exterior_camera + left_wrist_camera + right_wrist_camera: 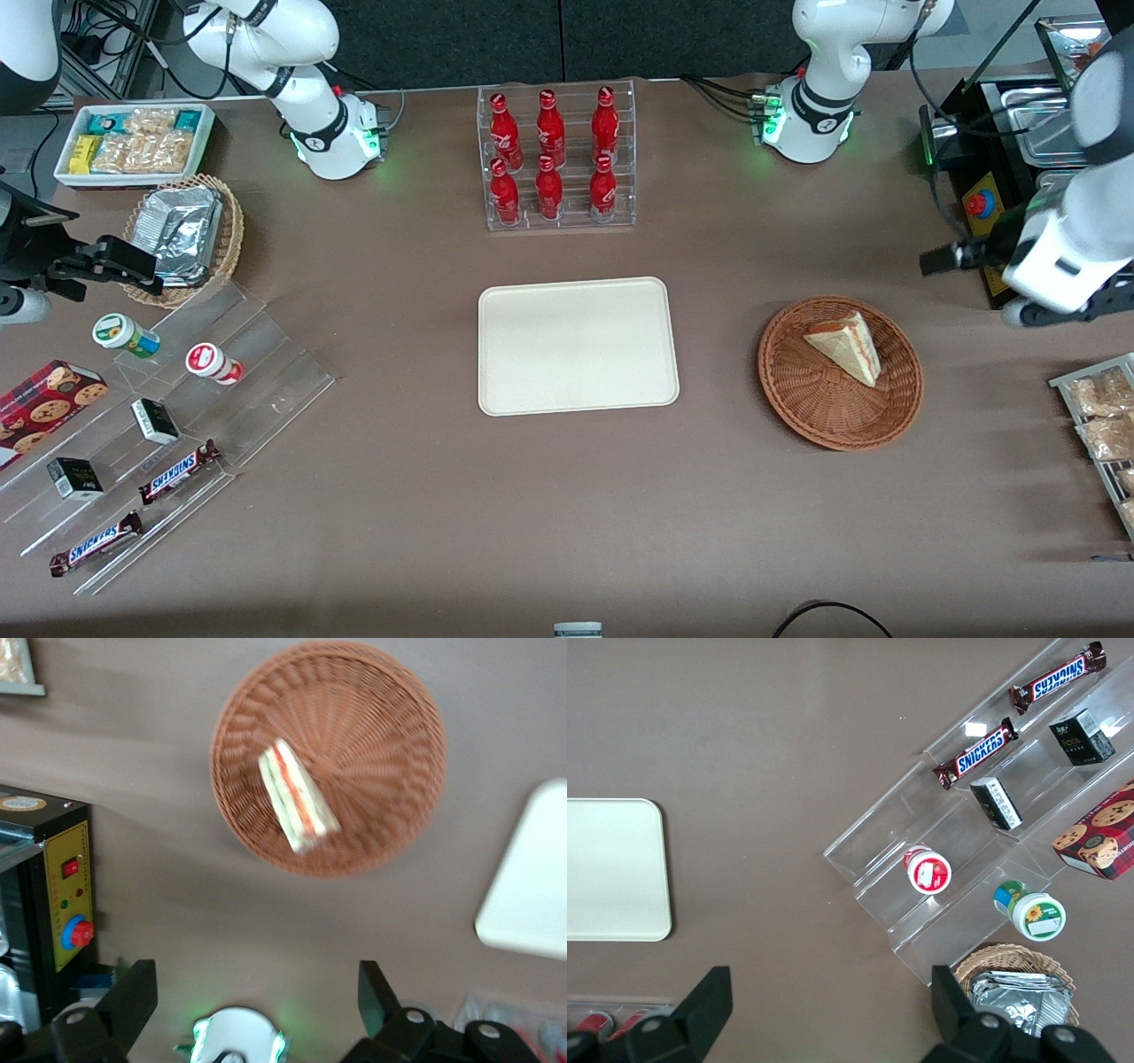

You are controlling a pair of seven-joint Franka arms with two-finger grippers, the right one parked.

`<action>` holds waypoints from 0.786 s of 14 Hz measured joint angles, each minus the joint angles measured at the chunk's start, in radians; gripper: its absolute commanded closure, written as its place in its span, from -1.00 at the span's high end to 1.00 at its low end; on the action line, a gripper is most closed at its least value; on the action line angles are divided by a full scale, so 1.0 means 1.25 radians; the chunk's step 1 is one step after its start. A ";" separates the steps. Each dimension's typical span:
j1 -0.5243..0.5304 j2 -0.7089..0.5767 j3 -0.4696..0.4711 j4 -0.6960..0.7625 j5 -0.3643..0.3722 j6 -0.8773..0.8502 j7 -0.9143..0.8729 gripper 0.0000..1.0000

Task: Place sandwich from basket to tray
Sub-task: 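Move the left gripper over the wrapped sandwich in the wicker basket, then lower the left gripper and close it on the sandwich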

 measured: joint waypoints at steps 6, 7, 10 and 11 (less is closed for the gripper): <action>0.000 0.000 -0.004 -0.249 0.016 0.315 -0.289 1.00; 0.000 -0.005 -0.004 -0.292 0.016 0.370 -0.307 1.00; 0.000 -0.036 -0.004 -0.427 0.016 0.537 -0.360 1.00; 0.000 -0.041 -0.004 -0.457 0.016 0.581 -0.380 1.00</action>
